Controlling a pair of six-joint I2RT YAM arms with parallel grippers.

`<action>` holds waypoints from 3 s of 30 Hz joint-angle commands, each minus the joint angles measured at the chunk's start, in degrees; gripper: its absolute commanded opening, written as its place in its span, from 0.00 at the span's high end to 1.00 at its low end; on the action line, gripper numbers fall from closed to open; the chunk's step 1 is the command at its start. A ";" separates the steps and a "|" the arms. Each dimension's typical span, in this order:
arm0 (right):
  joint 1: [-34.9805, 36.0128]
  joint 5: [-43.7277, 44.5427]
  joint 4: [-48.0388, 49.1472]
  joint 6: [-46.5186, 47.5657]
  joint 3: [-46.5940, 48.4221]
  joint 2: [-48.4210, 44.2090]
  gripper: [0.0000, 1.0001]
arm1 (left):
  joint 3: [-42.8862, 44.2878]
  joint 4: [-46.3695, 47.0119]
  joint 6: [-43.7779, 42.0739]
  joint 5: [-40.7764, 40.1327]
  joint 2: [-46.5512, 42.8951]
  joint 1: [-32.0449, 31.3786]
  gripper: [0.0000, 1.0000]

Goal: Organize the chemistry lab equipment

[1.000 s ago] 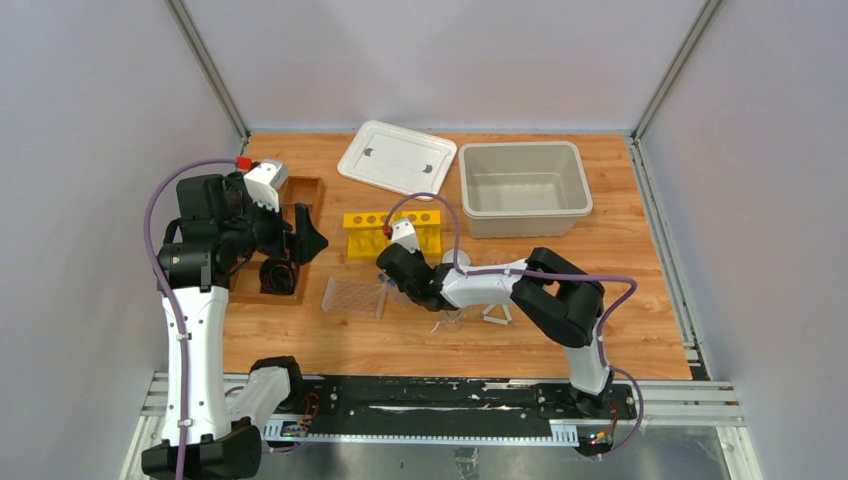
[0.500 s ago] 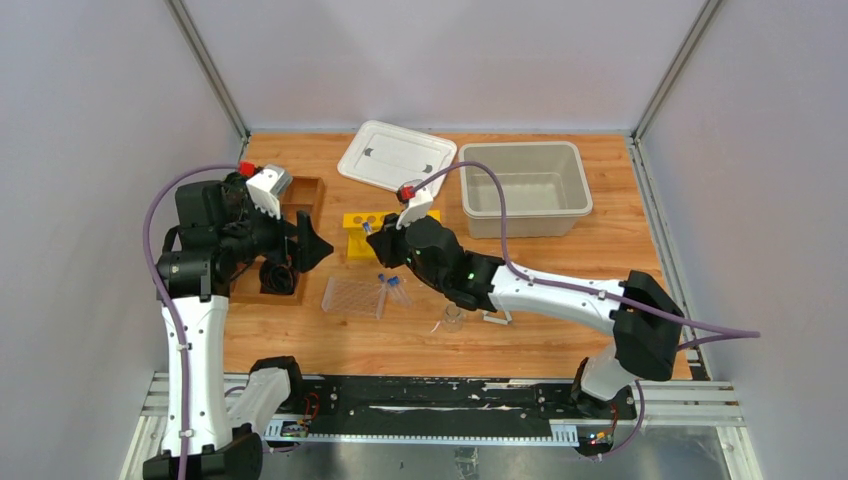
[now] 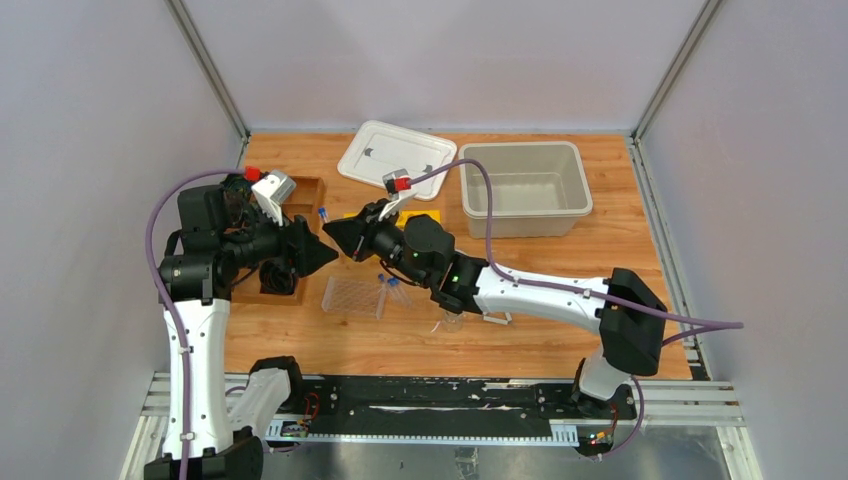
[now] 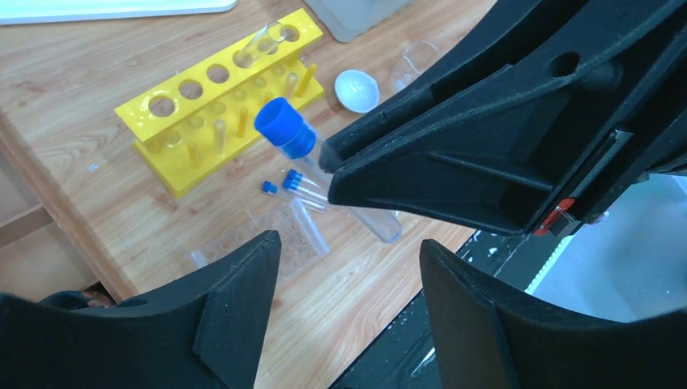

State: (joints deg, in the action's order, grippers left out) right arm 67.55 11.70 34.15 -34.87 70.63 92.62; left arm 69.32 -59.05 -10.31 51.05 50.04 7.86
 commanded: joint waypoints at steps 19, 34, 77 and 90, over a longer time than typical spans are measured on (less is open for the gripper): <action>1.84 0.13 0.82 -3.84 3.66 0.32 0.83 | 0.25 0.38 -1.82 0.07 2.45 0.21 0.91; -8.61 -25.97 -39.65 4.36 27.53 3.68 0.52 | -1.81 0.25 -8.31 -0.67 -2.17 0.23 0.98; -10.03 -20.99 -39.64 20.85 20.47 4.54 1.00 | 1.20 2.46 1.78 -23.50 3.39 0.27 0.00; -3.89 -20.08 -5.48 31.88 2.42 12.70 1.00 | -2.43 6.75 3.77 -34.54 4.73 0.67 0.00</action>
State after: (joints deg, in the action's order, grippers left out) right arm 61.58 -9.30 14.50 -8.05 74.04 101.60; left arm 67.05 -54.24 -6.83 19.22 55.13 8.14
